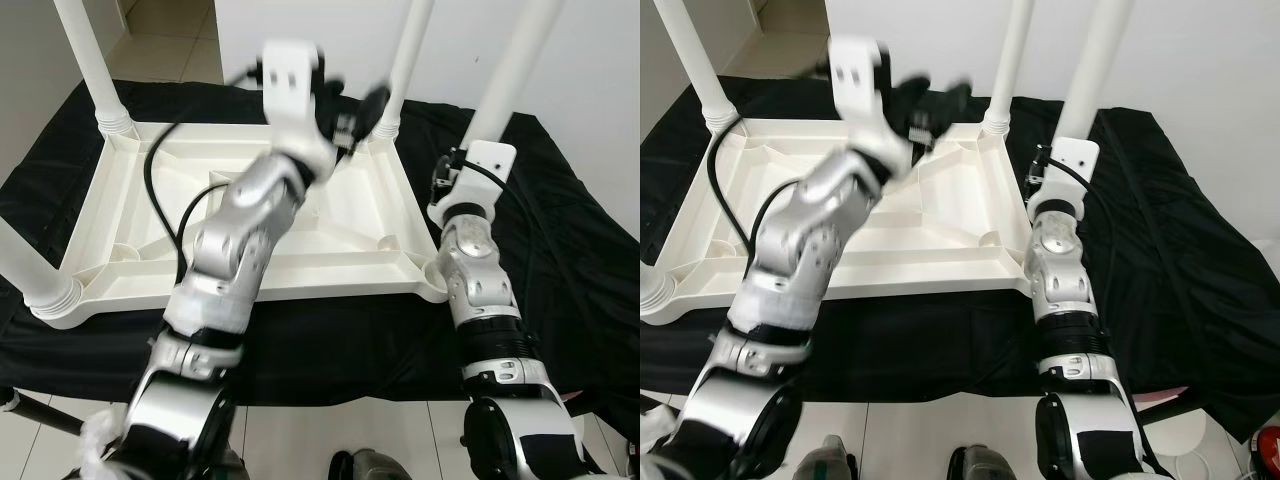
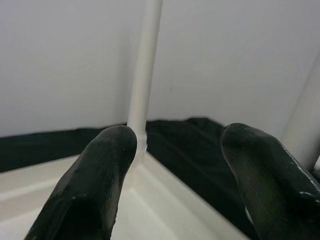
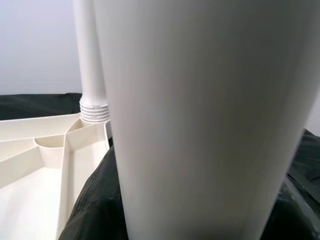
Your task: Building children table
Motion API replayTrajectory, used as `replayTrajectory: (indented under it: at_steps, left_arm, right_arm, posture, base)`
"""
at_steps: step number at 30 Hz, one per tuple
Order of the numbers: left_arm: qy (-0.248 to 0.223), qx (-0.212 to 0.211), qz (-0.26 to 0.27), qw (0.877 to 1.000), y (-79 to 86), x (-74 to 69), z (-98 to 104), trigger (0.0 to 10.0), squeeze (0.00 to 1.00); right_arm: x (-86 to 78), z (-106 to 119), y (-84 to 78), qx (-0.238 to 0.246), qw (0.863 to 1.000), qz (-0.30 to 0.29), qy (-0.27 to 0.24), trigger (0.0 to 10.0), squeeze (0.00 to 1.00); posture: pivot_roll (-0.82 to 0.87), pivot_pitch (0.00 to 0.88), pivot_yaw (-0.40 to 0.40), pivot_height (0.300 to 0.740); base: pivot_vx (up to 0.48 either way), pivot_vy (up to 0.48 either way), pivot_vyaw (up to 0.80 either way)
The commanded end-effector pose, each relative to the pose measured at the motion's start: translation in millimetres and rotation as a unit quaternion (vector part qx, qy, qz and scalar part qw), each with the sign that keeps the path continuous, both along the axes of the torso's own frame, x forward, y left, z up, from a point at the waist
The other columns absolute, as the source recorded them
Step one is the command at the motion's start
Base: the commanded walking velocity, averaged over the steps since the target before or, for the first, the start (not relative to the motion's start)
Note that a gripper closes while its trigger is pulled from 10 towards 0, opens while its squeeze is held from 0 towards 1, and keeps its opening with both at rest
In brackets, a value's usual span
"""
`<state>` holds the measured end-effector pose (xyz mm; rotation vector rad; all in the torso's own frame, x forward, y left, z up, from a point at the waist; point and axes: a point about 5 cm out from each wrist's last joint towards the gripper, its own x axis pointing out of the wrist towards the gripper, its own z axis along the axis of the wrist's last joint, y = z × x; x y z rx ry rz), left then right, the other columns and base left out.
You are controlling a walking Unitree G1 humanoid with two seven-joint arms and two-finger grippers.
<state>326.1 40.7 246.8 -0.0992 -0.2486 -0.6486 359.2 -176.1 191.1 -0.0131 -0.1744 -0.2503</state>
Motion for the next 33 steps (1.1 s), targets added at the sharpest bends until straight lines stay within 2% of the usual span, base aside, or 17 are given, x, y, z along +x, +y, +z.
replayTrajectory:
  at_steps: [1,2,3,4,8,14,17,19,20,21,26,28,33]
  left_arm:
    - [-0.021,0.072,-0.096,0.993,-16.7,-10.8,-15.0,10.0,0.0]
    - [-0.015,0.101,-0.107,0.989,-19.9,-13.0,-27.6,10.0,0.0]
    - [-0.015,0.101,-0.107,0.989,-19.9,-13.0,-27.6,10.0,0.0]
    - [-0.001,0.129,-0.12,0.984,-23.7,-15.8,-43.3,10.0,0.0]
    - [0.032,0.14,-0.12,0.982,-26.5,-14.6,-56.4,10.0,0.0]
    - [0.048,0.175,-0.132,0.974,-32.7,-17.7,-74.0,10.0,0.0]
    - [0.057,0.196,-0.148,0.968,-37.3,-20.8,-83.4,10.0,0.0]
    - [0.042,0.236,-0.171,0.956,-42.4,-26.9,-93.6,10.0,0.0]
    - [0.042,0.236,-0.171,0.956,-42.4,-26.9,-93.6,10.0,0.0]
    - [0.039,0.251,-0.183,0.95,-45.8,-29.5,-98.7,10.0,0.0]
    - [0.041,0.256,-0.195,0.946,-49.4,-31.8,-101.7,10.0,0.0]
    - [0.051,0.275,-0.204,0.938,-58.7,-34.4,-109.6,10.0,0.0]
    - [0.066,0.291,-0.206,0.932,-61.3,-32.6,-116.2,10.0,0.0]
  right_arm:
    - [-1.9,5.4,-6.4,0.003,1.0,-0.002,-0.014,10.0,0.0]
    - [-2.1,5.8,-8.5,0.0,1.0,-0.004,-0.015,10.0,0.0]
    - [-2.1,5.8,-8.5,0.0,1.0,-0.004,-0.015,10.0,0.0]
    - [-2.5,6.3,-11.0,-0.003,1.0,-0.006,-0.016,10.0,0.0]
    - [-3.1,6.7,-13.1,-0.006,1.0,-0.008,-0.016,10.0,0.0]
    - [-4.0,5.8,-14.6,-0.009,1.0,-0.011,-0.017,10.0,0.0]
    - [-4.3,5.3,-14.7,-0.011,1.0,-0.011,-0.016,10.0,0.0]
    - [-4.7,5.6,-15.0,-0.014,1.0,-0.011,-0.015,10.0,0.0]
    - [-4.7,5.6,-15.0,-0.014,1.0,-0.011,-0.015,10.0,0.0]
    - [-4.4,5.5,-16.3,-0.016,1.0,-0.013,-0.014,10.0,0.0]
    - [-3.9,5.2,-17.3,-0.017,1.0,-0.014,-0.012,10.0,0.0]
    - [-3.6,6.3,-16.7,-0.017,1.0,-0.015,-0.012,10.0,0.0]
    - [-3.7,5.8,-16.0,-0.017,1.0,-0.015,-0.012,10.0,0.0]
  posture:
    - [0.08,0.0,-0.069,0.74]
    - [0.08,0.0,-0.068,0.74]
    - [0.08,0.0,-0.068,0.74]
    - [0.08,0.0,-0.066,0.74]
    - [0.08,0.0,-0.066,0.74]
    - [0.07,0.0,-0.06,0.74]
    - [0.07,0.0,-0.057,0.74]
    - [0.06,0.0,-0.057,0.74]
    - [0.06,0.0,-0.057,0.74]
    - [0.06,0.0,-0.057,0.74]
    - [0.06,0.0,-0.057,0.74]
    - [0.06,0.0,-0.056,0.74]
    - [0.06,0.0,-0.056,0.74]
  base:
    - [0.0,0.0,0.0]
    - [0.0,0.0,0.0]
    - [0.0,0.0,0.0]
    - [0.0,0.0,0.0]
    - [0.0,0.0,0.0]
    - [0.0,0.0,0.0]
    - [0.0,0.0,0.0]
    - [0.0,0.0,0.0]
    - [0.0,0.0,0.0]
    - [0.0,0.0,0.0]
    - [0.0,0.0,0.0]
    - [0.0,0.0,0.0]
    - [0.0,0.0,0.0]
